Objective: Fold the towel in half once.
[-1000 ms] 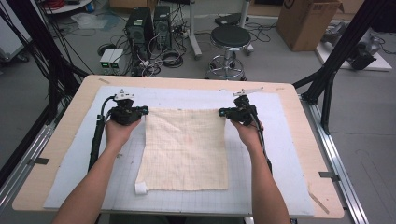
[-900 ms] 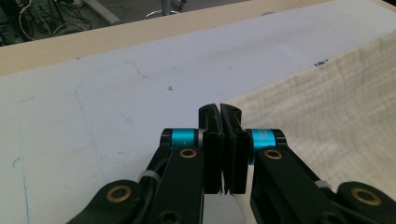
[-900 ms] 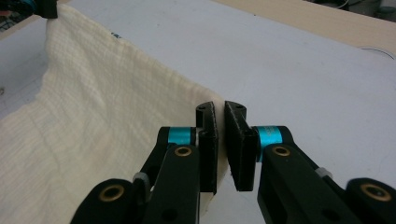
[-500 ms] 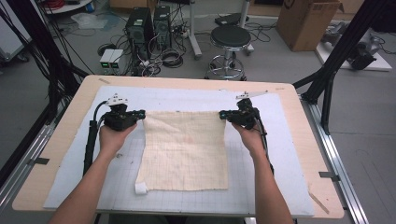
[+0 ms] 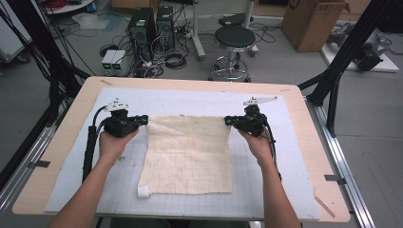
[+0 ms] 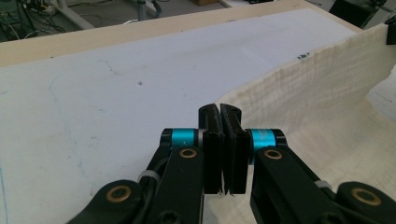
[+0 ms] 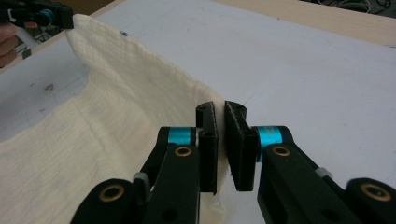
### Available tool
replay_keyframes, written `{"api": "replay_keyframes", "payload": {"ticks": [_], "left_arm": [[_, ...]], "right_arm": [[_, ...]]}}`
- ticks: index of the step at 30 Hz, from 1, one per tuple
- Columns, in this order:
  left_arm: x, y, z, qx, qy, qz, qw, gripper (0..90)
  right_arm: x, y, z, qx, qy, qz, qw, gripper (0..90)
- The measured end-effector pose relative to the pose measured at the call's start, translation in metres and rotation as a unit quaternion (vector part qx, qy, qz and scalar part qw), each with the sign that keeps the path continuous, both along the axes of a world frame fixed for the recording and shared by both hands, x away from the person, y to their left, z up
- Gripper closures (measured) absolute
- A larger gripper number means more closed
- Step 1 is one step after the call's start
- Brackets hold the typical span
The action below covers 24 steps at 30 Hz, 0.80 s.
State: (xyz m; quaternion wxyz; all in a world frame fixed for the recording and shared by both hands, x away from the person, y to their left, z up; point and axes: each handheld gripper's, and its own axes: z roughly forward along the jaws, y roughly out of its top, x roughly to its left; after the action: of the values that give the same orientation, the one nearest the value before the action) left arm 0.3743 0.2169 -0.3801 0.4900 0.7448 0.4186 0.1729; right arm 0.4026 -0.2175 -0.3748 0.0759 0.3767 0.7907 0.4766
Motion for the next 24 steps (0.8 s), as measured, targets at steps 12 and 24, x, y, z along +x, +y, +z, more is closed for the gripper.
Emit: {"api": "replay_keyframes", "payload": {"ticks": [12, 24], "left_arm": [[-0.016, 0.003, -0.005, 0.001, -0.001, -0.012, 0.9999, 87.2], [-0.034, 0.011, -0.011, 0.000, -0.004, -0.027, 0.9996, 87.1]], "right_arm": [[-0.011, 0.002, 0.008, 0.008, -0.009, 0.020, 0.9997, 83.9], [-0.027, -0.003, -0.002, 0.015, -0.017, 0.029, 0.9993, 83.9]]}}
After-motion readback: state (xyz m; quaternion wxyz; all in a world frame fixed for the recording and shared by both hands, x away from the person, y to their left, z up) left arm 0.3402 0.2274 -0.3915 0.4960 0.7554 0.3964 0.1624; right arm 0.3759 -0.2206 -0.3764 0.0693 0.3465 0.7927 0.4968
